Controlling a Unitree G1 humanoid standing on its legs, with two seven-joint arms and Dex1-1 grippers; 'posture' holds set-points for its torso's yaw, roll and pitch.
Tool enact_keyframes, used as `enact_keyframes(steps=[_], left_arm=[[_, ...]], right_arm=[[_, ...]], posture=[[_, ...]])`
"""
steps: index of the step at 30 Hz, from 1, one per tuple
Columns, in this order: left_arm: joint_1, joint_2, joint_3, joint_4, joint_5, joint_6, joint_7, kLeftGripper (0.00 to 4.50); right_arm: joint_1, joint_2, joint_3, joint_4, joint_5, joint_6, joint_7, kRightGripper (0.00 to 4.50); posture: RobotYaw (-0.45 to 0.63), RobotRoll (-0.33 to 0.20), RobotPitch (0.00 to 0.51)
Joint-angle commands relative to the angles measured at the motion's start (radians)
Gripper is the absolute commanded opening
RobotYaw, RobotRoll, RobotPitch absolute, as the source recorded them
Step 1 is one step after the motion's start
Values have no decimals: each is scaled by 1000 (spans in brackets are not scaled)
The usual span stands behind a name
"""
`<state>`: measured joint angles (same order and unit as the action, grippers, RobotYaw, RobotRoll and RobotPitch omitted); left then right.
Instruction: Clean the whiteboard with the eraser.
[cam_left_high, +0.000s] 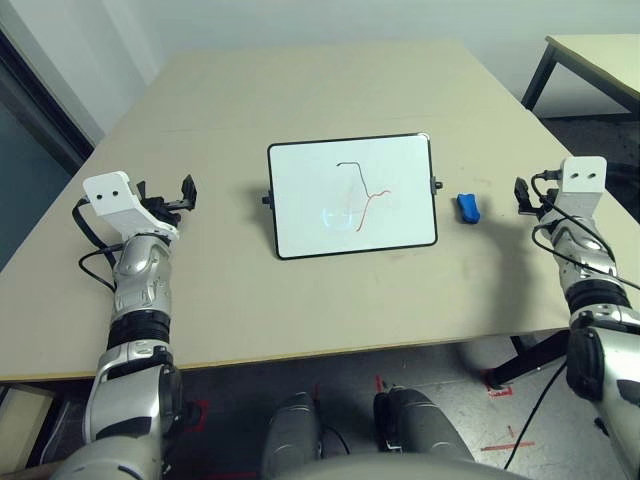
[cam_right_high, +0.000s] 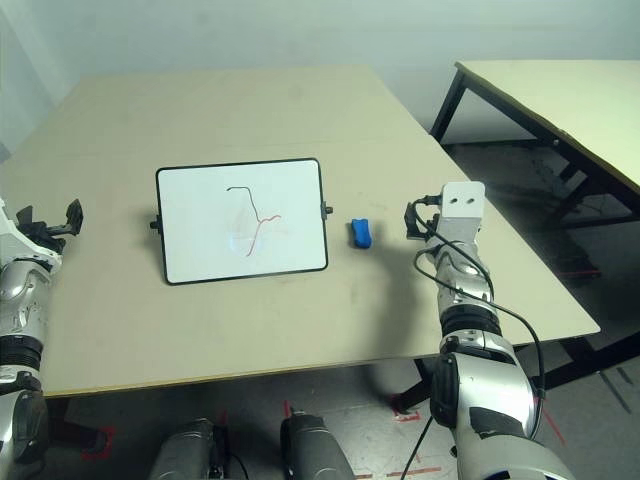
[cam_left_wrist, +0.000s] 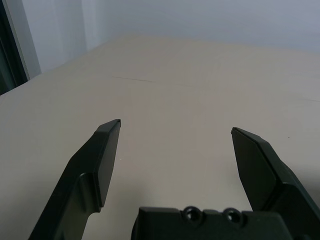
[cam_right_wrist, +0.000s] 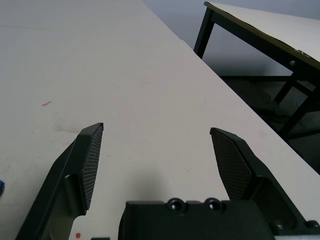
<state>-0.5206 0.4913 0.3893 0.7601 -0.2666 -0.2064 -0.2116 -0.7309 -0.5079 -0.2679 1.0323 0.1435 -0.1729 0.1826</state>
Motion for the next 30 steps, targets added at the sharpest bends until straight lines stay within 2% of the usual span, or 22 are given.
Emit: enact_keyframes(steps=[1,4,7,13,21,25,30], left_arm=[[-51,12,-50,-36,-8,65,-104,4500],[-146,39,-146,-207,-69,262,-313,4500],[-162,43,-175,-291,-75,336,-360,4500],[-198,1,-185,-339,-80,376,-347,4500],[-170,-4,-295,-469,-87,495,-490,4500],[-128,7,-378,-576,-107,615,-588,4500],[-118,8,-446,-601,-76,642,-648,4500]], right_arm=[[16,6,16,-109,19,141,36,4460],[43,33,72,-379,53,461,84,4460],[83,56,89,-530,55,574,81,4460],[102,89,76,-629,62,666,50,4460],[85,148,103,-735,65,918,25,4460],[58,173,139,-729,41,1002,13,4460],[35,174,171,-647,4,973,12,4460]], posture=[[-157,0,56],[-161,0,52],[-165,0,42],[-166,0,24],[-159,0,17],[-141,0,23],[-121,0,34]])
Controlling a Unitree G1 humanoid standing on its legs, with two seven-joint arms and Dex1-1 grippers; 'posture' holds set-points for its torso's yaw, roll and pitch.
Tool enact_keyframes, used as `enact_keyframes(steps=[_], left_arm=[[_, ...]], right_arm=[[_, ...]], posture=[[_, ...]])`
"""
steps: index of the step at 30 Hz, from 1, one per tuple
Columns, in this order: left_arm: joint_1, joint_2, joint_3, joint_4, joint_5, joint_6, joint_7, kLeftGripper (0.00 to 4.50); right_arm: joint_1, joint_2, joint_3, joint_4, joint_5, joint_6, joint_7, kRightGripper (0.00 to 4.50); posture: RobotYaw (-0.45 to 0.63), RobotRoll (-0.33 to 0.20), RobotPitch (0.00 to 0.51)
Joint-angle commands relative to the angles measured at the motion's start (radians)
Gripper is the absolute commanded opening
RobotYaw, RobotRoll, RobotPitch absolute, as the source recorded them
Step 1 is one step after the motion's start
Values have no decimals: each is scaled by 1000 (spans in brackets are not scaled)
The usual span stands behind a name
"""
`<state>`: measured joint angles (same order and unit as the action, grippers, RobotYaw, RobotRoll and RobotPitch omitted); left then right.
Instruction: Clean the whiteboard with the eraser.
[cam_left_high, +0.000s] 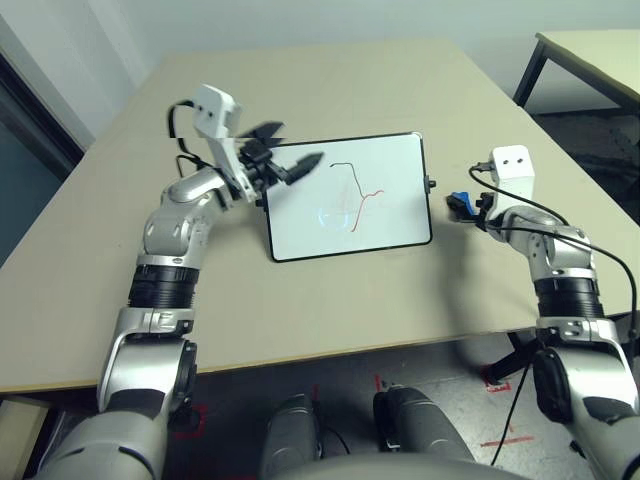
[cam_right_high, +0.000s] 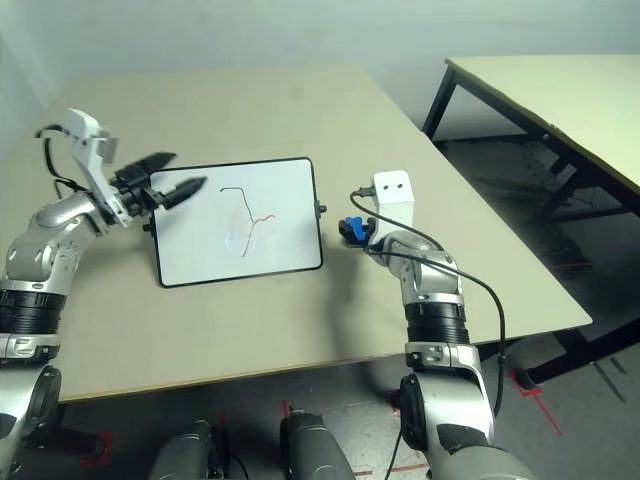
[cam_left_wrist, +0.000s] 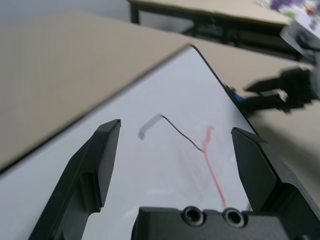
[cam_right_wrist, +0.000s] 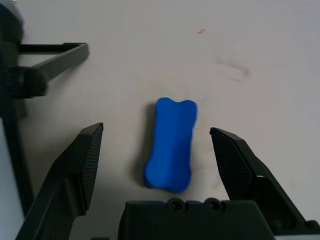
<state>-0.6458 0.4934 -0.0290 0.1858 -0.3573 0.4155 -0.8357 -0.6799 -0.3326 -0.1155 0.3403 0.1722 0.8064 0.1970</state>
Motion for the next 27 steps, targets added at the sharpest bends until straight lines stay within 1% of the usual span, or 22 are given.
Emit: enact_keyframes(steps=[1,3,4,5,7,8,9,11,14,15,17,20,22,24,27], left_arm=[[3,1,-34,-28,16,21,-27,4500],[-5,-9,-40,-31,18,22,-25,4500],[-7,-12,-41,-35,17,23,-23,4500],[-7,-14,-40,-38,17,24,-21,4500],[-5,-15,-39,-45,17,26,-20,4500],[-3,-17,-39,-46,16,26,-19,4500],[-1,-17,-38,-49,16,26,-19,4500],[4,-17,-38,-56,15,28,-20,4500],[9,-14,-36,-64,14,32,-22,4500],[10,-13,-35,-64,14,32,-23,4500],[10,-11,-33,-65,14,34,-23,4500],[12,-4,-33,-64,15,37,-29,4500],[15,4,-38,-61,17,41,-36,4500],[15,15,-41,-52,24,39,-43,4500],[9,31,-42,-28,38,31,-53,4500]], right_arm=[[-24,-1,23,70,-32,-16,-5,4460],[-36,-4,30,109,-50,-31,-11,4460],[-43,-4,28,125,-57,-35,-20,4081],[-48,-5,25,140,-62,-40,-27,3853],[-54,-4,17,159,-65,-44,-35,3231],[-56,-2,13,170,-67,-43,-42,2770],[-57,-2,11,177,-68,-39,-44,2534],[-58,1,6,182,-68,-29,-53,1809],[-58,3,-1,185,-65,-21,-62,875],[-58,3,-1,185,-65,-21,-63,668],[-60,2,-3,184,-64,-28,-63,489],[-86,1,-17,140,-55,-53,-67,482],[-123,-2,-17,76,-37,-50,-45,479],[-162,-5,-1,3,-19,-17,-4,473],[-196,-2,52,-113,14,73,79,473]], posture=[[-119,0,35],[-111,0,37],[-110,0,38],[-107,0,38],[-106,0,40],[-105,0,40],[-106,0,41],[-105,0,44],[-105,0,44],[-105,0,44],[-104,0,44],[-109,0,41],[-112,0,40],[-120,0,37],[-129,0,33]])
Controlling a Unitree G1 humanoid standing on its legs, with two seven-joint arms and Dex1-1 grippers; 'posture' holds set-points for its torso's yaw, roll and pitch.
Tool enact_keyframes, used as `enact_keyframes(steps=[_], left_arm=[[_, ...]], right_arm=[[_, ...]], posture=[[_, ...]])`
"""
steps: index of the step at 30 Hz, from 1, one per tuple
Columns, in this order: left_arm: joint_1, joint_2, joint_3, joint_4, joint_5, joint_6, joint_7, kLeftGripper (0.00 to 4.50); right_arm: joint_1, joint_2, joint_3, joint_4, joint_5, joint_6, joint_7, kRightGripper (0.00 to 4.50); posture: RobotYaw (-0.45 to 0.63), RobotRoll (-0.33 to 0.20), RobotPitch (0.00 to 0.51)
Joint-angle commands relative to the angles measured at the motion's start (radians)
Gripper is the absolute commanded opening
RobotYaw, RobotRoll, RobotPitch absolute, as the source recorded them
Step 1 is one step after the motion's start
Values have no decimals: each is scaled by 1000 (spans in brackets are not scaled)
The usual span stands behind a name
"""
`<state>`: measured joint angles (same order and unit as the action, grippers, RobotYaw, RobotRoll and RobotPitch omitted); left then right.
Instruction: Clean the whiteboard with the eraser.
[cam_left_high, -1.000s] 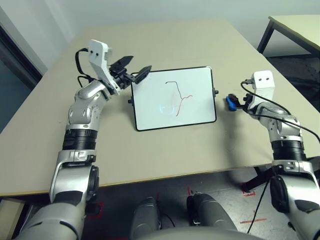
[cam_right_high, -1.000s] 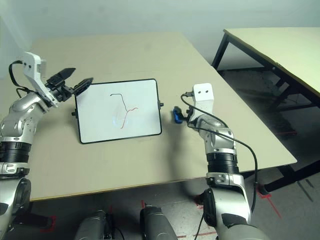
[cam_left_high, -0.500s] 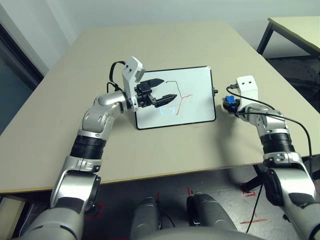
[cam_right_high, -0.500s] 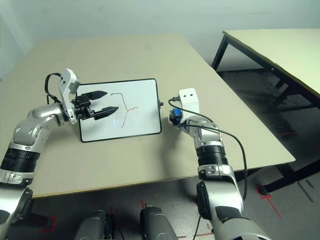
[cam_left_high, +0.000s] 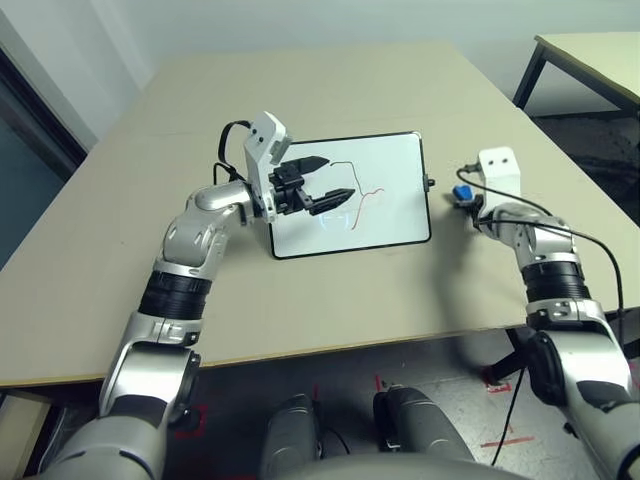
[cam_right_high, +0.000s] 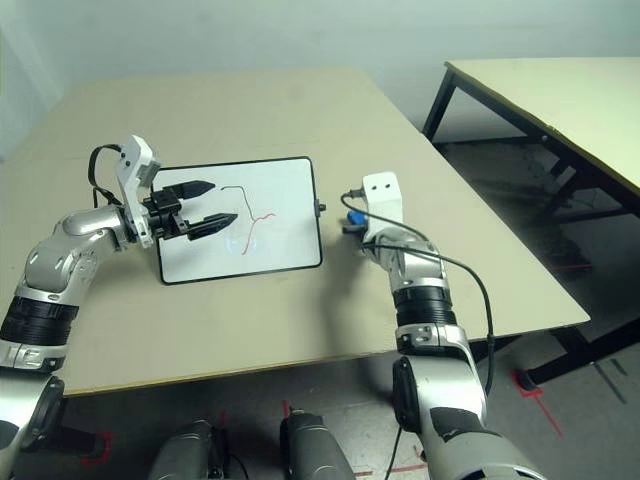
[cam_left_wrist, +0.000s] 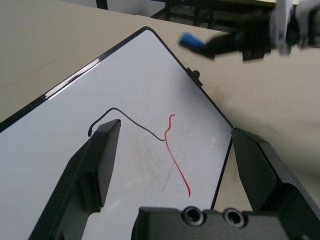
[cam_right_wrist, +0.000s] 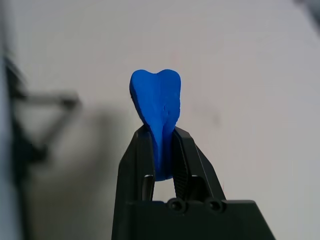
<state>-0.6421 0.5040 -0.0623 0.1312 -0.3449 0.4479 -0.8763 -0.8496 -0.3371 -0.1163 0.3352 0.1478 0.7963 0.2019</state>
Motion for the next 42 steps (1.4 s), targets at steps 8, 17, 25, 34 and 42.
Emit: enact_keyframes(steps=[8,17,25,34,42], left_arm=[[-1,39,8,43,32,6,-24,4500],[16,53,30,-4,20,39,-7,4500],[45,53,40,-66,9,78,10,4500],[52,59,41,-99,-1,110,20,4500],[48,63,37,-108,-7,125,20,4500]], right_arm=[[13,92,173,-289,84,206,141,458],[102,131,235,-77,7,3,150,445],[185,150,305,-125,-1,22,190,437],[177,156,276,-108,-22,-38,161,436],[83,140,184,38,-29,-168,108,421]], posture=[[-106,0,33],[-71,0,35],[-58,0,45],[-57,0,50],[-59,0,56]])
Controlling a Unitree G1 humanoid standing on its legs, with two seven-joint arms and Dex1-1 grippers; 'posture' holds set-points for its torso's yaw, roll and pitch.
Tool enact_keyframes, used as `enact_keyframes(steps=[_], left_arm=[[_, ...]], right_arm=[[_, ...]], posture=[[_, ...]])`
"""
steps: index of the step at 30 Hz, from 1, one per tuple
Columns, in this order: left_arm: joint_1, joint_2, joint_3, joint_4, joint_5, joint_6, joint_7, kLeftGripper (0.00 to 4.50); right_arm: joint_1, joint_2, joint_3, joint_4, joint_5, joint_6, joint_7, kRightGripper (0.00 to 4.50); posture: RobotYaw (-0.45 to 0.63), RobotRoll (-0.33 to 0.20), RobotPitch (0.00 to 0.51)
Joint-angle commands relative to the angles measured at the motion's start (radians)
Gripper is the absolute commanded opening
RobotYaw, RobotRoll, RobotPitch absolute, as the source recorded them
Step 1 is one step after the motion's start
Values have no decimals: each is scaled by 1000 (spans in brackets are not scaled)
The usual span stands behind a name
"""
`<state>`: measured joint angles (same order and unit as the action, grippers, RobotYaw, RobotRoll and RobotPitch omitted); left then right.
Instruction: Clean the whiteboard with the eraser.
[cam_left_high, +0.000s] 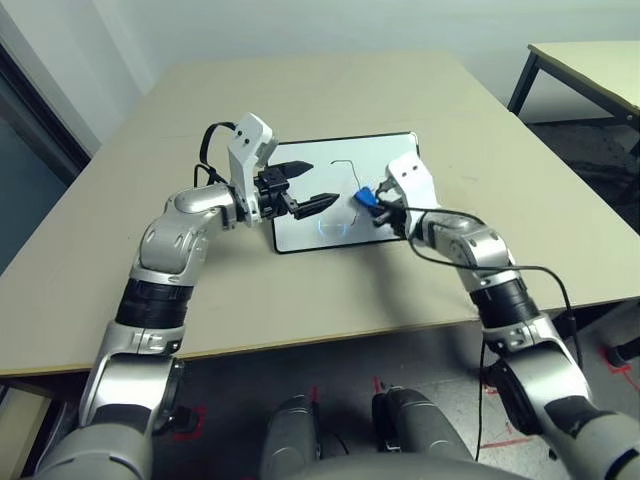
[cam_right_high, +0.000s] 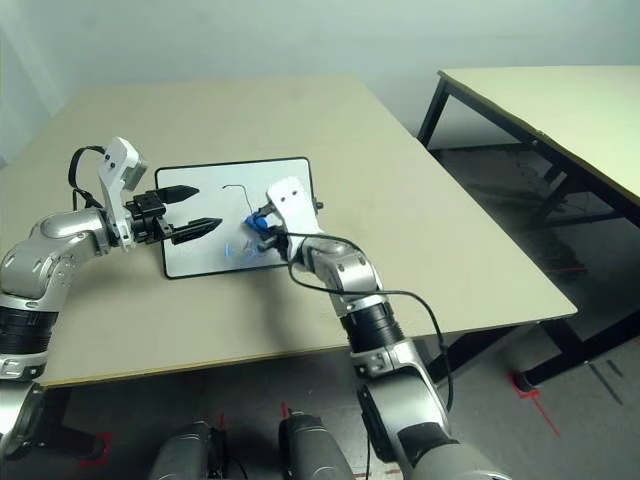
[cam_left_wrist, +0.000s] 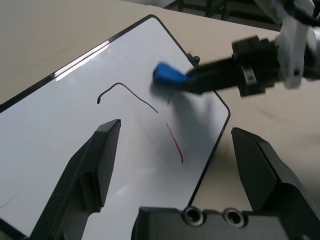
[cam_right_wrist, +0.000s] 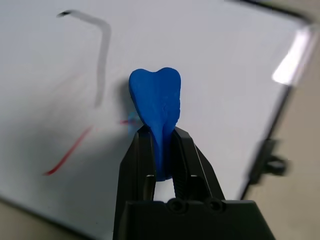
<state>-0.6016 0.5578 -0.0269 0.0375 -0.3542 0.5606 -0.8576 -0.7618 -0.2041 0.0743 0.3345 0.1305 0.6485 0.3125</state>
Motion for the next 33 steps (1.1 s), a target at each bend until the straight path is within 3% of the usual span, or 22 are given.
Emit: enact_keyframes(steps=[1,13,20,24,33], left_arm=[[7,10,2,-15,1,13,1,4500],[31,59,22,-30,-14,38,-16,4500],[71,92,42,-48,-20,45,-23,4500],[82,96,47,-56,-22,46,-24,4500],[85,95,53,-61,-26,46,-23,4500]], right_arm=[[-1,10,-2,36,-11,-18,3,420],[176,83,137,-220,-15,134,70,420],[18,51,7,-29,-29,2,-3,420],[-8,35,1,53,-37,-41,3,420],[159,54,100,-165,-25,81,53,420]], posture=[[-59,0,57],[-44,0,95],[-33,0,107],[-30,0,111],[-32,0,113]])
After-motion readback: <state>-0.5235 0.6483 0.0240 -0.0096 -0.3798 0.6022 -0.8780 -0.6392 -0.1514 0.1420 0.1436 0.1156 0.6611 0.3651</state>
